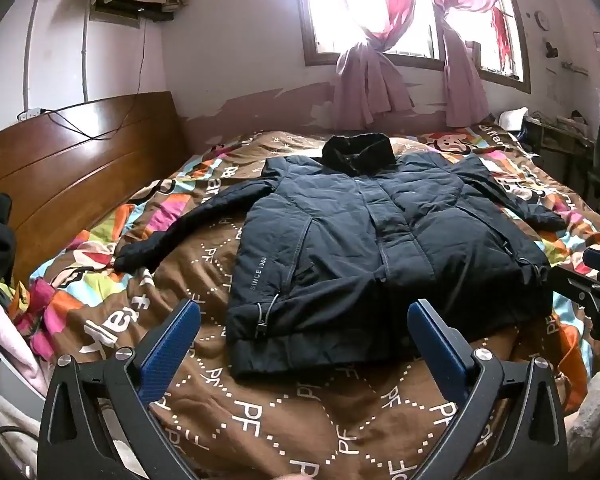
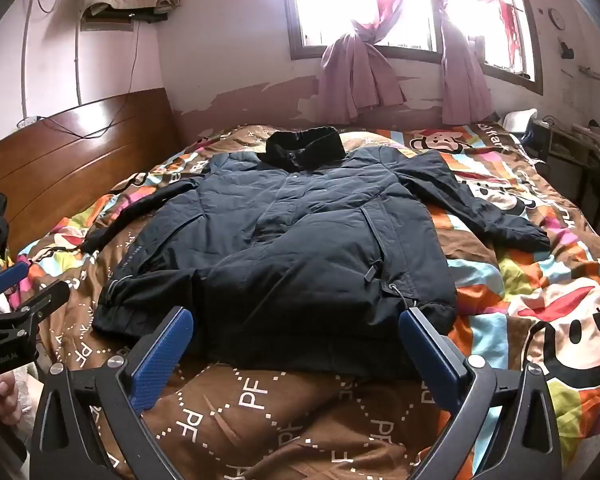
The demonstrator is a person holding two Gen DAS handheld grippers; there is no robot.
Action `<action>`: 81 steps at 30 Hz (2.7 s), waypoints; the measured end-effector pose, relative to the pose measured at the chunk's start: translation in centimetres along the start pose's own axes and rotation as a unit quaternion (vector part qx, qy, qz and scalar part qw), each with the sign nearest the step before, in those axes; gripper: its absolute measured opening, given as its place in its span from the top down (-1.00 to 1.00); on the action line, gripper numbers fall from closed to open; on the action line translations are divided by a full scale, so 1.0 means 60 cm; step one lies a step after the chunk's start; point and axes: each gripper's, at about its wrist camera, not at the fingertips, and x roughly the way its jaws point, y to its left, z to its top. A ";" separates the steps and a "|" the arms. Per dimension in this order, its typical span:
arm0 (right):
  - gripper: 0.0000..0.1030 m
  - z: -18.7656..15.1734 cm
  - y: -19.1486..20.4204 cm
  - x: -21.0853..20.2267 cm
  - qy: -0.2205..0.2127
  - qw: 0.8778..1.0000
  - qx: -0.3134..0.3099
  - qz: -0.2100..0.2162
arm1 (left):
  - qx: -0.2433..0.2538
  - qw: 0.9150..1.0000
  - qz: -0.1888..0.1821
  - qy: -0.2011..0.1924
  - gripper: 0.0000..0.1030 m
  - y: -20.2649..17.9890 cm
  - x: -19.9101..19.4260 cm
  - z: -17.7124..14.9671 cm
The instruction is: Fold large clothes
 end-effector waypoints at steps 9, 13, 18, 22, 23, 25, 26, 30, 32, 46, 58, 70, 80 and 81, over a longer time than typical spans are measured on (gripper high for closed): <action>-1.00 -0.001 -0.001 0.000 0.003 1.000 0.000 0.000 | -0.004 1.000 -0.003 0.001 -0.98 0.009 0.000 0.000; -1.00 -0.001 -0.001 0.000 0.004 1.000 0.001 0.001 | -0.007 1.000 -0.003 0.003 -0.98 0.009 0.001 0.002; -1.00 -0.001 0.000 -0.001 0.001 1.000 0.002 0.005 | -0.007 1.000 -0.002 0.002 -0.98 0.007 0.002 0.002; -1.00 0.000 0.001 -0.002 -0.003 1.000 -0.001 0.004 | -0.007 1.000 -0.002 0.002 -0.98 0.008 0.001 0.002; -1.00 -0.001 0.004 -0.008 -0.003 1.000 -0.002 0.004 | -0.007 1.000 -0.002 0.002 -0.98 0.008 0.001 0.002; -1.00 -0.001 0.003 -0.004 -0.003 1.000 -0.001 0.005 | -0.007 1.000 -0.002 0.002 -0.98 0.007 0.001 0.002; -1.00 -0.002 0.004 -0.005 -0.003 1.000 -0.001 0.005 | -0.007 1.000 -0.002 0.002 -0.98 0.007 0.001 0.002; -1.00 0.001 0.002 -0.008 -0.009 1.000 0.001 0.010 | -0.008 1.000 -0.004 0.003 -0.98 0.007 0.000 0.002; -1.00 0.002 0.004 -0.009 -0.012 1.000 0.001 0.012 | -0.007 1.000 -0.004 0.003 -0.98 0.008 0.000 0.003; -1.00 0.003 0.004 -0.009 -0.012 1.000 -0.002 0.012 | -0.007 1.000 -0.003 0.002 -0.98 0.008 -0.001 0.003; -1.00 0.003 0.003 -0.009 -0.012 1.000 -0.003 0.011 | -0.006 1.000 -0.003 0.001 -0.98 0.007 -0.001 0.003; -1.00 0.003 0.003 -0.009 -0.012 1.000 -0.004 0.011 | -0.006 1.000 -0.003 0.001 -0.98 0.007 -0.002 0.002; -1.00 0.003 0.004 -0.010 -0.012 1.000 -0.004 0.011 | -0.006 1.000 -0.002 0.000 -0.98 0.008 -0.002 0.002; -1.00 0.003 0.003 -0.010 -0.012 1.000 -0.004 0.011 | -0.005 1.000 -0.002 0.000 -0.98 0.007 -0.002 0.002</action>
